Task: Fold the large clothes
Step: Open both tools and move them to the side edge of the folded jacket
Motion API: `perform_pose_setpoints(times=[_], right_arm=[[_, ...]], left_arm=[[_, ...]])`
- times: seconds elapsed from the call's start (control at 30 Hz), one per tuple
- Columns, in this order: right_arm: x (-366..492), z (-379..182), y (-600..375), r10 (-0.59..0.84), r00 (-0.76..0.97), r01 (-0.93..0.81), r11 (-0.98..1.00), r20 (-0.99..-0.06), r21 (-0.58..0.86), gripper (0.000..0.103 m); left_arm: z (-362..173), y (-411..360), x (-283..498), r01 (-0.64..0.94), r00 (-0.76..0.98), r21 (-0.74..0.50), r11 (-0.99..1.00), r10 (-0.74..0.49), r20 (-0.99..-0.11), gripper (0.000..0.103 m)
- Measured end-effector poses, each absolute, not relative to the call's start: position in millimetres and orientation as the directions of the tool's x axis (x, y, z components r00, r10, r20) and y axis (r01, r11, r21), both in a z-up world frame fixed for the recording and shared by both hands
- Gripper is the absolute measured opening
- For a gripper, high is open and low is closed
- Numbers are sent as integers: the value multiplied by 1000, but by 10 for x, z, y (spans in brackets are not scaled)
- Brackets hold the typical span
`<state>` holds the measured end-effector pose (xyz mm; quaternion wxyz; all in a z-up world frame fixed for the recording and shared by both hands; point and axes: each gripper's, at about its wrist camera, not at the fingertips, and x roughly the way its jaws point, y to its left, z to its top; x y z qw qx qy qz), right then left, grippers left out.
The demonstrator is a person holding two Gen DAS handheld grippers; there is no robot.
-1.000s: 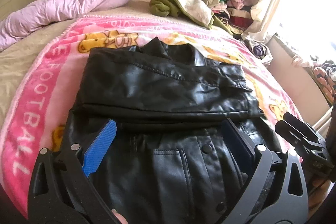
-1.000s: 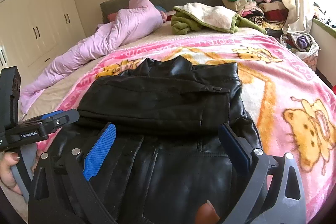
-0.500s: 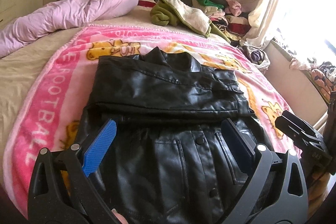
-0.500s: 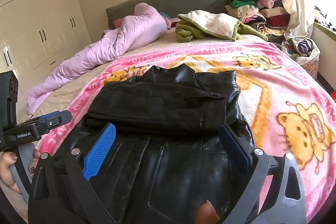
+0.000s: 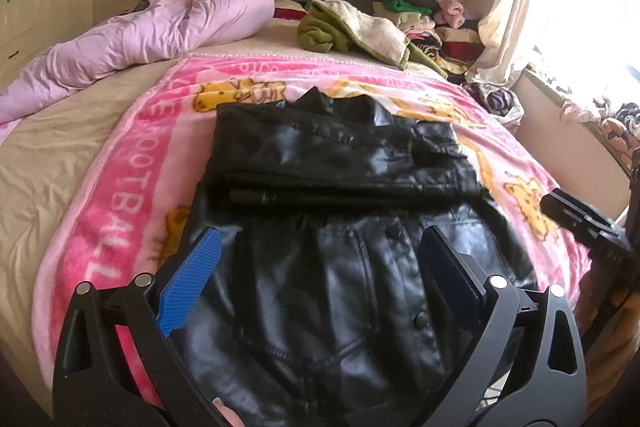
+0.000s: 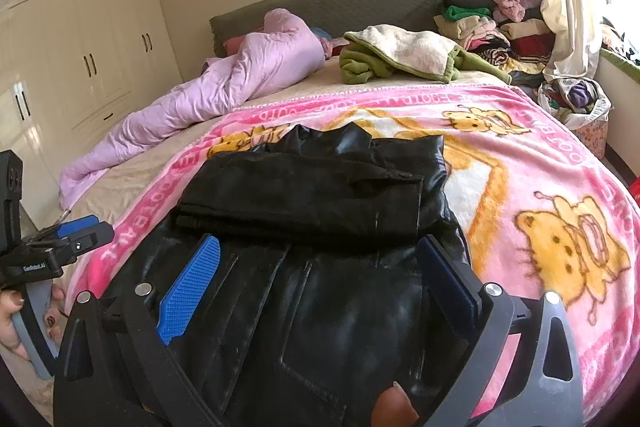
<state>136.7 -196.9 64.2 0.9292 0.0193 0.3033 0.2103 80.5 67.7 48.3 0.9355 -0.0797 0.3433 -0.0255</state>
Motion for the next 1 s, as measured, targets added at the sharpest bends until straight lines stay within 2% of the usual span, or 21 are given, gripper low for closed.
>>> perform_pose_setpoints(times=[0.4,1.0], right_arm=[[1173,532,-2146,390,715,-369,915,-580,159,98],[1047,238,-2274,367,653,-377,916,-663,136,98]], left_arm=[[53,746,564,-71,689,-120,990,-38,-724,94],[-136,796,356,-98,645,-72,993,8,-765,94]])
